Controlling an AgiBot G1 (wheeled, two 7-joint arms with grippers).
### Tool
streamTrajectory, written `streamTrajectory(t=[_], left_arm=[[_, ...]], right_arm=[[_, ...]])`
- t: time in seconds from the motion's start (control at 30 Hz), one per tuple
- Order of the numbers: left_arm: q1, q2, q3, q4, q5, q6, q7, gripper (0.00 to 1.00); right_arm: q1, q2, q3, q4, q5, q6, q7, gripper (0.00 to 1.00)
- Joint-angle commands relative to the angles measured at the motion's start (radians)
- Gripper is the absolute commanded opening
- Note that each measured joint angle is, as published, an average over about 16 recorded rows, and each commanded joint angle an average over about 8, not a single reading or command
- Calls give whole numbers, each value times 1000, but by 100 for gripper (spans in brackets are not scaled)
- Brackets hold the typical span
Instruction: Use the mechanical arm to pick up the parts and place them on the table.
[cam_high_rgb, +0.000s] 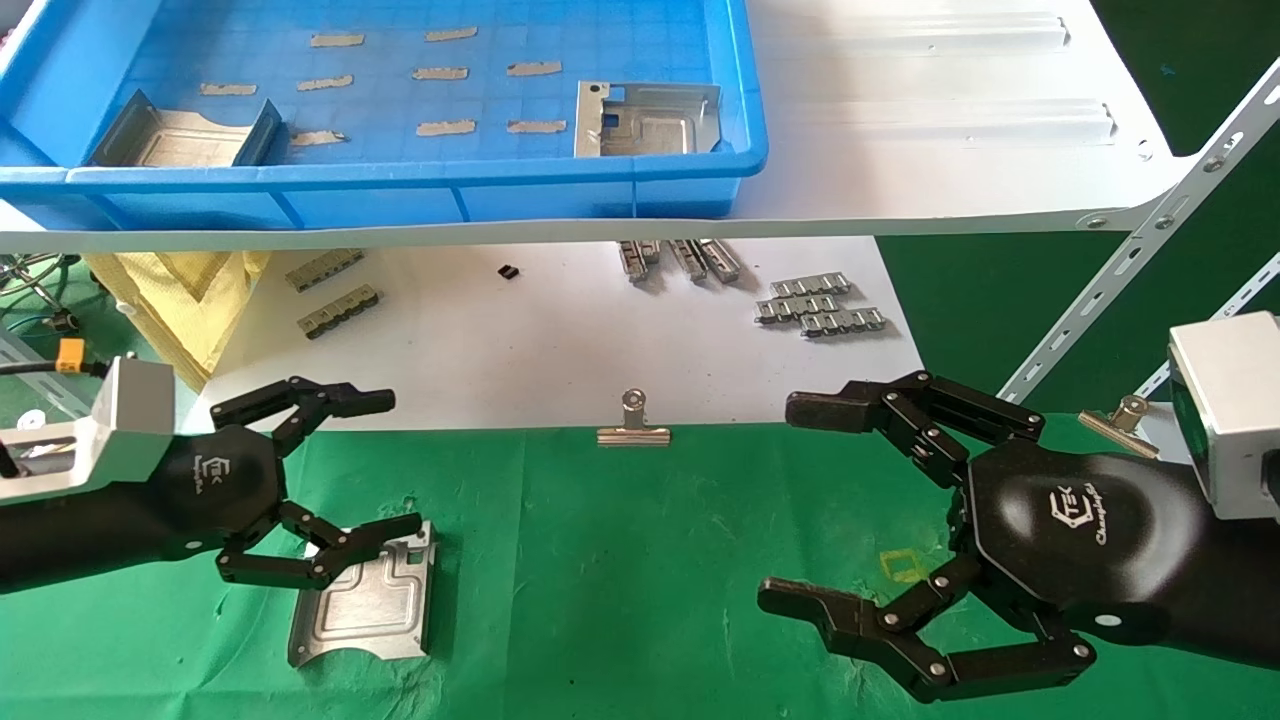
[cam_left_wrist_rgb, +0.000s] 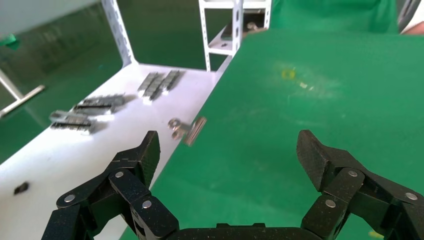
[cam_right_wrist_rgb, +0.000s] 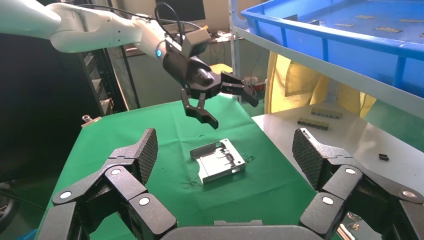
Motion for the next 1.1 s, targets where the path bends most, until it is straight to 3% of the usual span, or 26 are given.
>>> streamTrajectory(t=[0.03,1.1], left_arm=[[16,-6,-17,-39,-7,-4,-29,100],[261,-97,-284,-663,-114,-60,-480,100]], right_arm=[[0,0,0,0,0,0,0,100],[0,0,0,0,0,0,0,100]])
